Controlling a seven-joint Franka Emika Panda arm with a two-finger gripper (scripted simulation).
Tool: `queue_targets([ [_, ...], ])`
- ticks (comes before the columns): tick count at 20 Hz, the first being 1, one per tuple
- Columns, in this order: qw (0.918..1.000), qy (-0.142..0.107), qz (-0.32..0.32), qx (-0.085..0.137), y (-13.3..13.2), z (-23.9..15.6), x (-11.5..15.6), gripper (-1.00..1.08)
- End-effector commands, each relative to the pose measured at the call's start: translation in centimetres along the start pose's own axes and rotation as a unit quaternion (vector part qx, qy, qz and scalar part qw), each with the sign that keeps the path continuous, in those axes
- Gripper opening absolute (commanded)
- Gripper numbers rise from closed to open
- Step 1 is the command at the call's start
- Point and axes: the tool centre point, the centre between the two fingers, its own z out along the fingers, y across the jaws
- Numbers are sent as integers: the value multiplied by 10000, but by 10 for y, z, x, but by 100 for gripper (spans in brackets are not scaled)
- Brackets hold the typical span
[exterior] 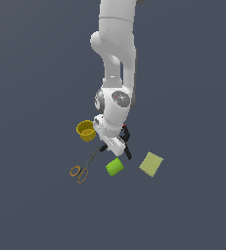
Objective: Pick up a designated object from a clutter of objects.
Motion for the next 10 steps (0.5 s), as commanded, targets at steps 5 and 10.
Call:
queue_targets([
  [5, 10000, -1, 6, -1, 1, 19, -1, 28],
  [10, 10000, -1, 8, 0, 1, 24, -1, -100],
])
